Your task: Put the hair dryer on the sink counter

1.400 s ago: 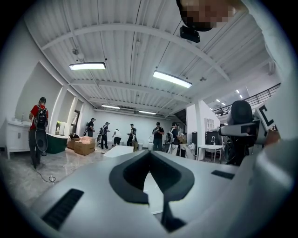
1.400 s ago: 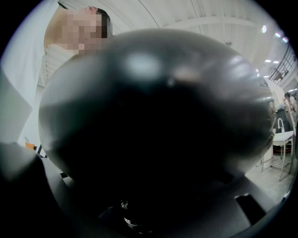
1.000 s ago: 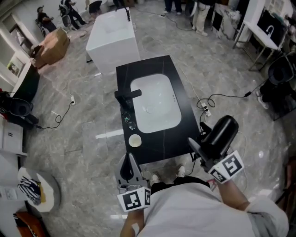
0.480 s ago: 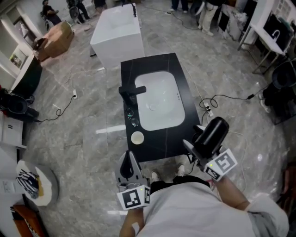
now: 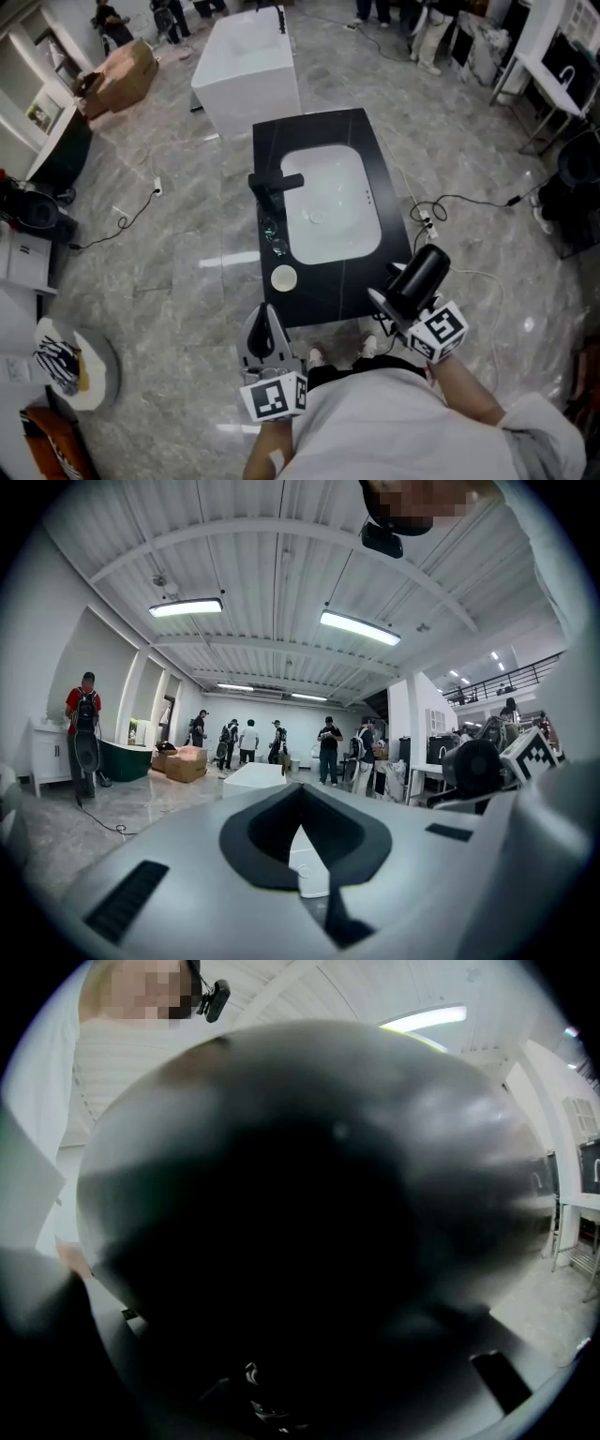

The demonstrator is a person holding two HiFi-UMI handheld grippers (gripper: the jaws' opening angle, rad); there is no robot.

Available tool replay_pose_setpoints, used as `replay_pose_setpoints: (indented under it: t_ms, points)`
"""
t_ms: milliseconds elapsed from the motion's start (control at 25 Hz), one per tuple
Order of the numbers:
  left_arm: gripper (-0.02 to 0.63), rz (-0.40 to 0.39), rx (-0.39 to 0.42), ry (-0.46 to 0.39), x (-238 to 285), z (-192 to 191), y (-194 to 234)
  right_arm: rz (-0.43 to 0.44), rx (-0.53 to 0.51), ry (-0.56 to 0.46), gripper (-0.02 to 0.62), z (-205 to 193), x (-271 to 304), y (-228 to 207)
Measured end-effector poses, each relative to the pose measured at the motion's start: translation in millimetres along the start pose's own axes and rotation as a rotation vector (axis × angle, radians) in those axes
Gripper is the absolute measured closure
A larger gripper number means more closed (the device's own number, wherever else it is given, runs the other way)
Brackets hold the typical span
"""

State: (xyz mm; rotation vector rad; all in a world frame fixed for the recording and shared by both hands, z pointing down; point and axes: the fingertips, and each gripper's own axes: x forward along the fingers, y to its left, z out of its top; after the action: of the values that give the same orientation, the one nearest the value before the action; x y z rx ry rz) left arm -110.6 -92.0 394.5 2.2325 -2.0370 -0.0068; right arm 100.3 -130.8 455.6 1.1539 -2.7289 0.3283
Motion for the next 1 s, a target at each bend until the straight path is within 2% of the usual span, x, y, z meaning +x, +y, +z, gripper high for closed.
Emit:
replay_pose_setpoints:
  t_ms: [400,1000]
  points:
    - [0.604,0.001,0.001,0.017,-3.1,-3.0,1.4,0.017,0.032,0.067,0.347,-26.0,6.5,2.2]
    - [0.604,0.002,-0.007,0.036,-12.3,-10.0,7.0,-0.021,0.065,0.191,0.348,-83.1,29.8,-1.7]
